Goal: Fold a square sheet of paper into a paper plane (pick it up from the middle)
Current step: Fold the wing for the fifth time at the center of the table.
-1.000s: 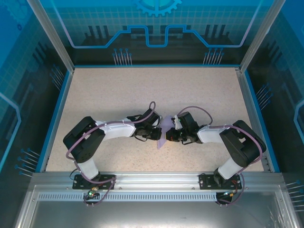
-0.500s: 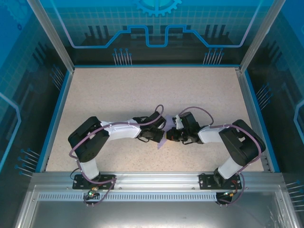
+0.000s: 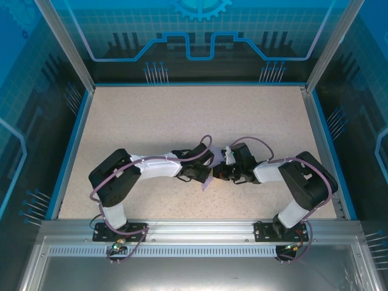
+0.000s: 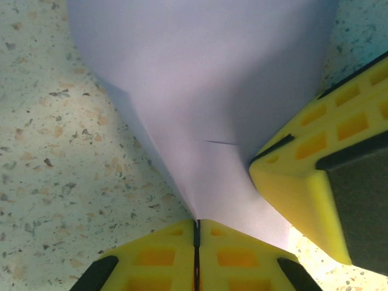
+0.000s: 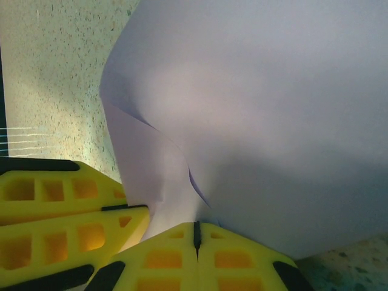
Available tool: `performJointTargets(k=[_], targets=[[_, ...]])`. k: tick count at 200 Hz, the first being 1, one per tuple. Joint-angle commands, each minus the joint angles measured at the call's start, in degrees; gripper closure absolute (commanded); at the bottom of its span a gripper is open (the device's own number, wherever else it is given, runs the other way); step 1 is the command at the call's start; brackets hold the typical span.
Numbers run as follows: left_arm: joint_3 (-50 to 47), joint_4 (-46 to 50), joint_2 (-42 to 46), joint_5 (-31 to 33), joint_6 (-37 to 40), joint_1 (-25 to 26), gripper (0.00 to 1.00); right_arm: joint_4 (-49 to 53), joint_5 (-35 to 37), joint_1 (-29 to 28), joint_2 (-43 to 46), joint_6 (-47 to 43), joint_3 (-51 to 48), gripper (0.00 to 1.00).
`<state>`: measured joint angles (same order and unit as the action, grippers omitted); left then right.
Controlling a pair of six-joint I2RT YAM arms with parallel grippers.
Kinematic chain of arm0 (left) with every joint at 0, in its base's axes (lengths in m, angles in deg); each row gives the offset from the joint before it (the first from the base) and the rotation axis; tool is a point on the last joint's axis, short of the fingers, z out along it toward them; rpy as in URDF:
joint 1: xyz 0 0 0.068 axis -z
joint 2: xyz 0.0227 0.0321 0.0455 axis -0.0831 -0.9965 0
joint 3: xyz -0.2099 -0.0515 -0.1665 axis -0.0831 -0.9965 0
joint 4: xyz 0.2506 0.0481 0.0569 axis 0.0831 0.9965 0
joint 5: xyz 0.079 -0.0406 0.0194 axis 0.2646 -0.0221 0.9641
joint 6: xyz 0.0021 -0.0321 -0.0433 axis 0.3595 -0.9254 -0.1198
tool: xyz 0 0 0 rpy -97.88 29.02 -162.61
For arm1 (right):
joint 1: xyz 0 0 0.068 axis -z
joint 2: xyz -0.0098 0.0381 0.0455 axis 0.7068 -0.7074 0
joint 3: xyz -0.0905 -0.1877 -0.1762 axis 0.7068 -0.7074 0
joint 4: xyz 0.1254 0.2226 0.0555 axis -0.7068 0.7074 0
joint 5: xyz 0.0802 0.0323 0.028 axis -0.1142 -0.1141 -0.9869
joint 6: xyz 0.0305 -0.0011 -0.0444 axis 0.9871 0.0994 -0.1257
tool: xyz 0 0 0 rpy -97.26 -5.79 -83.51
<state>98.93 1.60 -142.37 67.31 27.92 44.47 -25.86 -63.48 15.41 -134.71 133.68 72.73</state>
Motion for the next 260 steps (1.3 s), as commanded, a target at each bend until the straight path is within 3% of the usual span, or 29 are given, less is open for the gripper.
performJointTargets(k=[1,27,96,260], targets=[[1.5,0.9,-1.0,0.6,1.6,0.6,0.91,1.8,-0.3,0.5,3.4,-0.4,-0.4,1.0],[1.9,1.0,-1.2,0.8,2.0,0.6,0.92,7.6,2.0,0.6,5.1,-2.5,0.3,1.0],[2.5,1.4,-1.1,0.8,2.1,0.6,0.92,10.5,3.8,0.2,3.2,-3.2,1.2,1.0],[7.4,4.6,-2.7,-0.8,2.5,2.8,0.89,9.2,3.7,-0.1,0.1,-2.2,1.2,1.0]])
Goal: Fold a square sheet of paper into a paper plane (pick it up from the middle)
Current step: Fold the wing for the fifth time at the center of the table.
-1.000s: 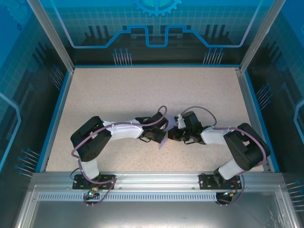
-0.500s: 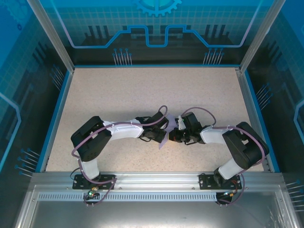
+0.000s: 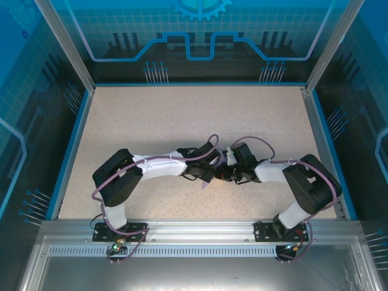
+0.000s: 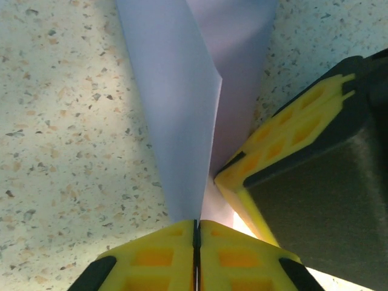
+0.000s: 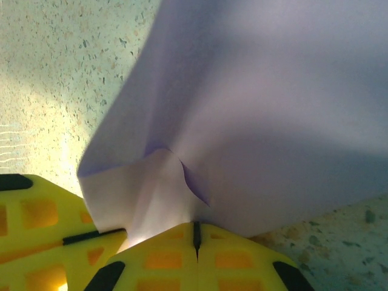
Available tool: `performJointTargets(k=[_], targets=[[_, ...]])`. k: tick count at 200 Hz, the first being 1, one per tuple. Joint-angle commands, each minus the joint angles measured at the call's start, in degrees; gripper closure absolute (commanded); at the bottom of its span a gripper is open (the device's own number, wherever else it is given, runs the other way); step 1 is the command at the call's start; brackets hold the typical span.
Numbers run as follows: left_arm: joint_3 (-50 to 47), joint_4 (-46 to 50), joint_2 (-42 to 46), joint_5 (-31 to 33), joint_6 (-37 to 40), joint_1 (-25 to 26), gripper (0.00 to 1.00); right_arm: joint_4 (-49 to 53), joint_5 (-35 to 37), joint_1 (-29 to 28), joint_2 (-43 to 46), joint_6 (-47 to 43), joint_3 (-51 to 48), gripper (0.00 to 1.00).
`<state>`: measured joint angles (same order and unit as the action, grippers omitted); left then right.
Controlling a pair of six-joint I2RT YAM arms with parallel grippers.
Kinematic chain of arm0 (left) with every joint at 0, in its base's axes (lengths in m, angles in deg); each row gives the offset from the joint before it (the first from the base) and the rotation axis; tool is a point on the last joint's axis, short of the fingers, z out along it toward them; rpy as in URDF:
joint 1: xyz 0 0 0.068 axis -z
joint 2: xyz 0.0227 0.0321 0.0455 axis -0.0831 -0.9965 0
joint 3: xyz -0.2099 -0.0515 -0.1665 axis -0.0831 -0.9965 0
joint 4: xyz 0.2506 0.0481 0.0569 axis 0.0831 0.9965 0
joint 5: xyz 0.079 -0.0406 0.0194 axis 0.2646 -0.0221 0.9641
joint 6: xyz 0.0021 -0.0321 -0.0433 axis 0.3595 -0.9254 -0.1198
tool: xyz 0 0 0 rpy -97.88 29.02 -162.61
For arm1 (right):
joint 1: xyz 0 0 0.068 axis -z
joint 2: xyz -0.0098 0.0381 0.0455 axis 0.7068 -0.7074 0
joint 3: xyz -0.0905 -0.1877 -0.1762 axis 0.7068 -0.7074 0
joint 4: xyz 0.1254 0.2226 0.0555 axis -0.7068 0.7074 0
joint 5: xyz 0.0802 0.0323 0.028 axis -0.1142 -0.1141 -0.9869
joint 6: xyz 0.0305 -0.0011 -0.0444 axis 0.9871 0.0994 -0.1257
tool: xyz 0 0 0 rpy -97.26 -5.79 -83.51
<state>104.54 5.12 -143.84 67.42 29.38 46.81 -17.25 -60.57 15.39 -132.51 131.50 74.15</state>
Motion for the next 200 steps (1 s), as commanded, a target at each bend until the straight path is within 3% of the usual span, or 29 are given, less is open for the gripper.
performJointTargets(k=[1,120,200], targets=[[1.8,1.2,-1.2,-1.0,1.1,0.5,0.89,0.5,0.8,-0.1,-2.1,0.0,-0.3,1.0],[-1.7,-2.2,-1.0,-4.6,-1.9,0.1,0.86,-12.1,-6.2,2.7,-4.4,5.4,-5.0,1.0],[-5.7,-6.7,-1.5,-9.4,-4.0,-2.3,0.84,-13.8,-7.2,3.4,-4.5,6.4,-5.8,1.0]])
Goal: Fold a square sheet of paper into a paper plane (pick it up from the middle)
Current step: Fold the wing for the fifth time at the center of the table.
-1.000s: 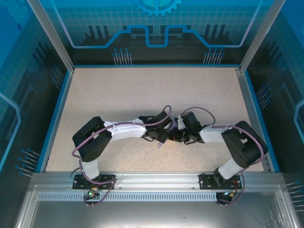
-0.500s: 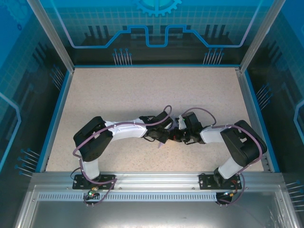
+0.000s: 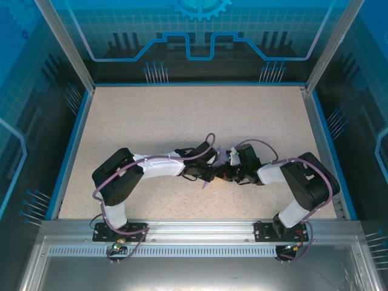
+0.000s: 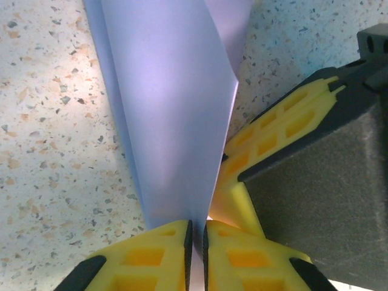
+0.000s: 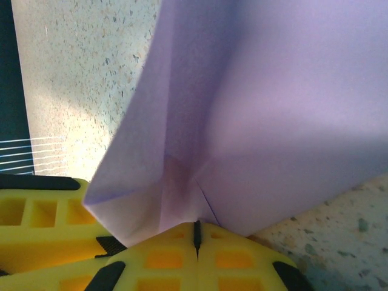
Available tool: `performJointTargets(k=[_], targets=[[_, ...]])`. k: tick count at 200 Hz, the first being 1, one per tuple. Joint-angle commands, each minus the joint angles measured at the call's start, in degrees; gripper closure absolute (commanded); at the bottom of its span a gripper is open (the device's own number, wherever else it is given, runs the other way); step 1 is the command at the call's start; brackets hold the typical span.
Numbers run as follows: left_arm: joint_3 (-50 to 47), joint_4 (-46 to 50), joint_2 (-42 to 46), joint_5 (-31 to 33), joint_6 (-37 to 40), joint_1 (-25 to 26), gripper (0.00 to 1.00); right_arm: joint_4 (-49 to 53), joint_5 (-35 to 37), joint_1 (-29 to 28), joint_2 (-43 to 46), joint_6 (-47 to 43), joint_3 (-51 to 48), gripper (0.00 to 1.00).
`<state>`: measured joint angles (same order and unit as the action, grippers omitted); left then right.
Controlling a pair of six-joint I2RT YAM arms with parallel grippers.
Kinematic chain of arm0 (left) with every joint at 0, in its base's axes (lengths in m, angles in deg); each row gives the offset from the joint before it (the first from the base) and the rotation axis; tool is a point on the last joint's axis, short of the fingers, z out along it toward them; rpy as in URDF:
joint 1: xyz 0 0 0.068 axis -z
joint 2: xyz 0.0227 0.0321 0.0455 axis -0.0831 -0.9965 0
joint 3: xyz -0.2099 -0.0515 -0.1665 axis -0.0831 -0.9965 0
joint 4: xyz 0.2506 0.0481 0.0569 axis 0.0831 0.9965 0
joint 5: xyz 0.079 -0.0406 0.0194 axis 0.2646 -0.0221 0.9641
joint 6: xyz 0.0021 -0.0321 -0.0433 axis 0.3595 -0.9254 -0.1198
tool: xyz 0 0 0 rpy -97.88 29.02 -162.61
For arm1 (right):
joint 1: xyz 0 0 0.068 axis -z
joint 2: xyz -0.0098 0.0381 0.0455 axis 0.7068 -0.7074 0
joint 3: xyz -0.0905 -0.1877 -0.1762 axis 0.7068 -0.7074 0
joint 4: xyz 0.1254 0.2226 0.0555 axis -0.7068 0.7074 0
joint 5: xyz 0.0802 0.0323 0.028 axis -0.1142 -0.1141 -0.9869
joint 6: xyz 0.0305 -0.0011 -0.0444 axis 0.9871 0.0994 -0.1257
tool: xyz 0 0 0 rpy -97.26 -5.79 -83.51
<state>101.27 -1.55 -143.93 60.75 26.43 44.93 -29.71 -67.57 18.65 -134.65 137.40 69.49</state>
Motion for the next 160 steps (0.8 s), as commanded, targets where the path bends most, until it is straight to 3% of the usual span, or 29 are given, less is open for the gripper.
performJointTargets(k=[1,160], targets=[[-2.4,0.0,-1.5,-2.7,-1.0,-0.4,0.84,-1.4,-0.2,0.1,-2.3,0.5,-1.2,1.0],[-4.5,-2.5,-1.5,-3.4,-0.8,-2.2,0.83,1.4,0.0,1.6,9.0,1.8,-1.9,1.0]])
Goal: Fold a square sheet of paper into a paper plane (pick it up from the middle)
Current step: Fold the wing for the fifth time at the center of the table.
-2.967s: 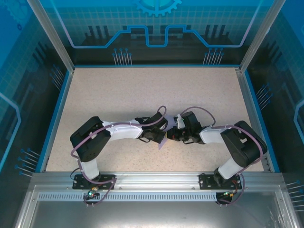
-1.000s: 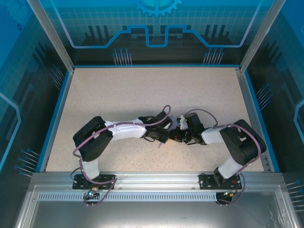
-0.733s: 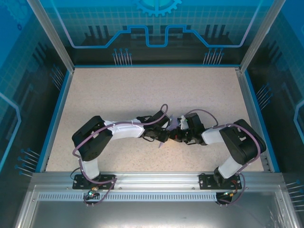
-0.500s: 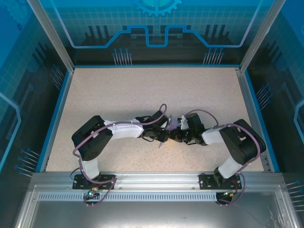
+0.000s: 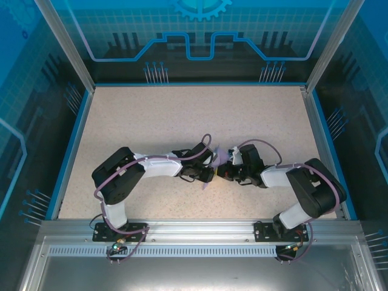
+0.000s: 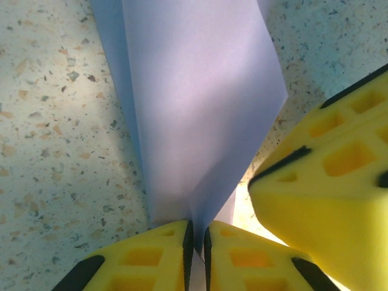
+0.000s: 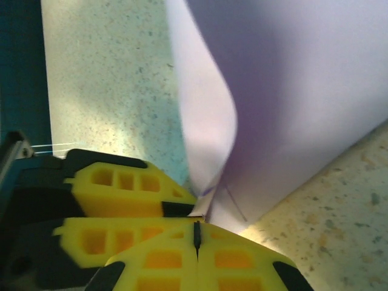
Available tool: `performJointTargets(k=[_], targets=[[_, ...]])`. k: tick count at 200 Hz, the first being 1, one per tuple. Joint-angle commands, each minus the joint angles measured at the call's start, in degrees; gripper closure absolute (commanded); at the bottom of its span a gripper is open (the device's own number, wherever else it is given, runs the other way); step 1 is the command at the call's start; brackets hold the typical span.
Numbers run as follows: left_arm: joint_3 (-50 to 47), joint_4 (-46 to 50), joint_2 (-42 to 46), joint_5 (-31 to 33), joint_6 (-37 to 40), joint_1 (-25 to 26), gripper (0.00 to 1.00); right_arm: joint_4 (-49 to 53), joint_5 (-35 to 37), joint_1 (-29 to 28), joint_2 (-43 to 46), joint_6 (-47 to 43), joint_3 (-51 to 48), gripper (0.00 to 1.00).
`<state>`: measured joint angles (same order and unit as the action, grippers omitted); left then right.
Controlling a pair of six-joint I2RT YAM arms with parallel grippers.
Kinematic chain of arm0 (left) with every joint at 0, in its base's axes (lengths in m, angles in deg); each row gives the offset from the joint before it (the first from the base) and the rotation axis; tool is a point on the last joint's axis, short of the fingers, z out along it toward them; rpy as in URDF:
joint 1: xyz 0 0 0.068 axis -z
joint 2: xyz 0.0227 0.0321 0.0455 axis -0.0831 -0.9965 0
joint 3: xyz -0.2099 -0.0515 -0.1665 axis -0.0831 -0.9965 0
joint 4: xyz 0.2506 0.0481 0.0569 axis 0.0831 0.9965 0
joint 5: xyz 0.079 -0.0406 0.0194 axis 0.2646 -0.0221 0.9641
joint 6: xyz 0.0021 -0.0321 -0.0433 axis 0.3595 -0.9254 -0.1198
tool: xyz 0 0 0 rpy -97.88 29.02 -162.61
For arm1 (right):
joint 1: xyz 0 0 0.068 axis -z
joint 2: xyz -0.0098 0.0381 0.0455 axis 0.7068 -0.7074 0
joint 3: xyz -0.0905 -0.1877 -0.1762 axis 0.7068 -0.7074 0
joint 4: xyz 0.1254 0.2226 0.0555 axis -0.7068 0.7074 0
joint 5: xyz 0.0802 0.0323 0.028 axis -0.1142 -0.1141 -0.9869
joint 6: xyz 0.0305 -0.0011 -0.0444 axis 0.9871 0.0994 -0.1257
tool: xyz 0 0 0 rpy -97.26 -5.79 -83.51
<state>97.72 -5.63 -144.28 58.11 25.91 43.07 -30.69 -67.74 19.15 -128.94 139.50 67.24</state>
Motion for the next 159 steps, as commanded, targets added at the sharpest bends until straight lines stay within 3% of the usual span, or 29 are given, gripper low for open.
performJointTargets(k=[1,34,63,96,159], targets=[[-1.0,1.6,-1.1,-0.8,-0.2,-0.3,0.83,2.5,0.2,1.1,3.4,-0.3,0.3,1.0],[-0.8,1.3,-0.7,-0.9,0.2,-0.3,0.83,3.5,0.1,2.3,4.1,-0.2,1.8,0.97],[-0.8,1.3,-0.4,-1.0,0.7,-0.4,0.83,4.2,-0.1,2.7,2.0,0.6,3.2,0.82],[-1.1,0.8,0.1,-1.1,1.5,-0.4,0.82,2.0,-1.2,2.8,-0.8,2.3,3.9,0.71],[-1.4,0.9,0.3,-1.1,2.4,-0.4,0.81,1.4,-1.8,2.9,-2.7,3.5,4.1,0.65]])
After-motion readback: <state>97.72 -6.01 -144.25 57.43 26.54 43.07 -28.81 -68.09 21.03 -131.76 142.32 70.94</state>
